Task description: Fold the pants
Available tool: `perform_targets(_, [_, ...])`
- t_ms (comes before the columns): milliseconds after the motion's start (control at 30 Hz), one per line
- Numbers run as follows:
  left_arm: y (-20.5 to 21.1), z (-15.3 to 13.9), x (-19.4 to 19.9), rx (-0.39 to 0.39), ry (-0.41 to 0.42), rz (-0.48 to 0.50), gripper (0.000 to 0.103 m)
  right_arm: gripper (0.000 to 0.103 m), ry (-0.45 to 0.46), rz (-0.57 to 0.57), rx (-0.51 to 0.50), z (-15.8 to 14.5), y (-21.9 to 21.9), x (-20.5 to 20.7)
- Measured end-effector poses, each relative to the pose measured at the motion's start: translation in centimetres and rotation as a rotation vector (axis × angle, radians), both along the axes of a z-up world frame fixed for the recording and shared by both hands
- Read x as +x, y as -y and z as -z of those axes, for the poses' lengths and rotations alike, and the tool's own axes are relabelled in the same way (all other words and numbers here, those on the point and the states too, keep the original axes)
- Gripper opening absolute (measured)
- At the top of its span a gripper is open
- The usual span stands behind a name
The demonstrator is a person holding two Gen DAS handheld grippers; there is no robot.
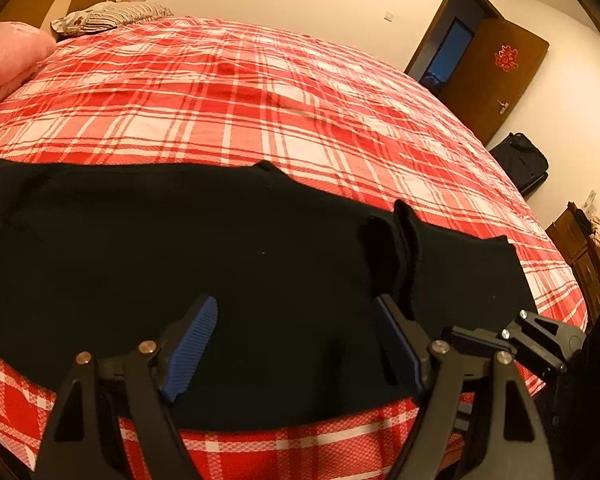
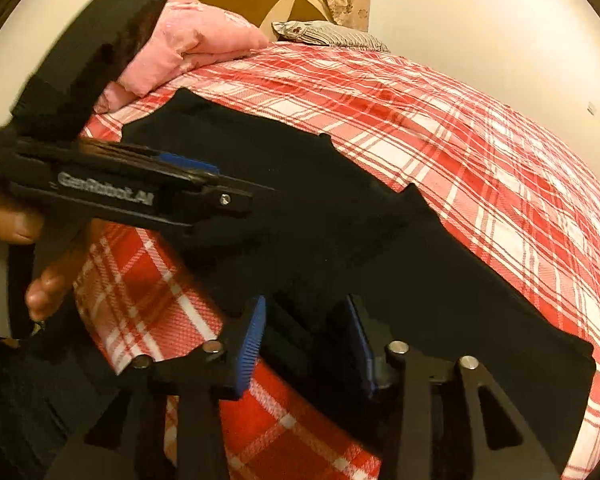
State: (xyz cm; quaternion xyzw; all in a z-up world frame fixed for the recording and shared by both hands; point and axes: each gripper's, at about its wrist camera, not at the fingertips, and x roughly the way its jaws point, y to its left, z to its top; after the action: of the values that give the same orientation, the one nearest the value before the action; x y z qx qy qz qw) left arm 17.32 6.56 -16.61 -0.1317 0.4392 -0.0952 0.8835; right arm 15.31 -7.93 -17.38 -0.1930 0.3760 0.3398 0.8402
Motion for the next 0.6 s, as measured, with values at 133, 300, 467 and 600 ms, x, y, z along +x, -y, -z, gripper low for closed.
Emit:
perform_targets(133, [0.2, -0.1, -0.1, -0.002, 0.004, 0.006, 0.082, 0.005, -0.006, 0.014, 0.044, -0.5, 0.5, -0.3])
perform_targets(300, [-0.3, 0.0, -0.3, -0.014, 0.000, -0.004, 0.082, 0.005, -0.003, -0.004, 0.075, -1.8, 1.3, -1.0])
perform_targets(467, [-0.8, 0.2, -0.4, -0.027, -0.004, -0.016, 0.082, 0.006, -0.013, -0.068, -0.063, 0.6, -0.3, -1.7])
perform_targets(600, [-0.9, 0.1, -0.6, -0.012, 0.005, -0.018, 0.082, 0.029, 0.030, -0.051, -0.049, 0.6, -0.4, -2.1])
